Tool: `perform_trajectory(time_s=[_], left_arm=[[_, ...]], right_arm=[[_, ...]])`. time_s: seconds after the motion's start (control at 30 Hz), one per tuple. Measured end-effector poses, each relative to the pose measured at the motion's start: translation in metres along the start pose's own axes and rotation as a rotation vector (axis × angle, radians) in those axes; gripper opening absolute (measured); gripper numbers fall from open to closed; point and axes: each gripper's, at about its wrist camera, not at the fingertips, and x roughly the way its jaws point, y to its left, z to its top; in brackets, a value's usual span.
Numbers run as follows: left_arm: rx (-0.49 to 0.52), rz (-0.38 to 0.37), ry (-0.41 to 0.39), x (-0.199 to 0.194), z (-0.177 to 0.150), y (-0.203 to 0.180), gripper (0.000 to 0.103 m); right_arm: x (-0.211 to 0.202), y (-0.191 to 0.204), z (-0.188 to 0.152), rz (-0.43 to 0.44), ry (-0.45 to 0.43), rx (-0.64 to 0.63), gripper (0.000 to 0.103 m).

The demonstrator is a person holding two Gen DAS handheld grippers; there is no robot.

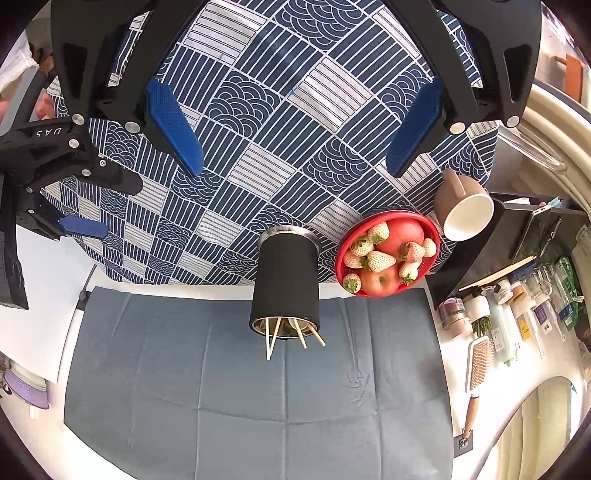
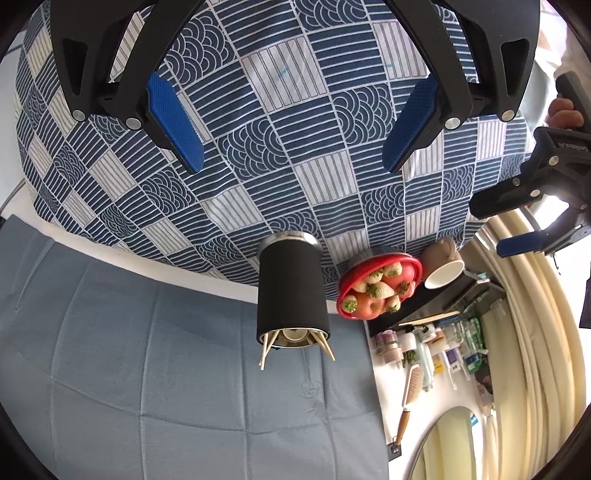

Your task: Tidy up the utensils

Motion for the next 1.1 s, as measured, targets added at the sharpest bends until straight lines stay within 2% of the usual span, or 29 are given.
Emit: perform_trajectory(time_s=[0.2, 0.73, 1.1], left_arm=[[0.006, -0.014, 0.001, -0.001, 0.000, -0.005, 0.097], [0.025, 0.024, -0.006, 0.002, -0.004, -0.018, 0.097], [0.061, -0.014, 0.008, 0.005, -0.007, -0.032, 0.097]], right_arm=[[-0.002, -0.004, -0.001, -0.002, -0.001, 0.003, 0.093], [-0.015, -0.015, -0.005, 0.005, 0.005, -0.006, 0.093], [-0.019, -0.023, -0.010, 0.001, 0.018, -0.008, 0.093]])
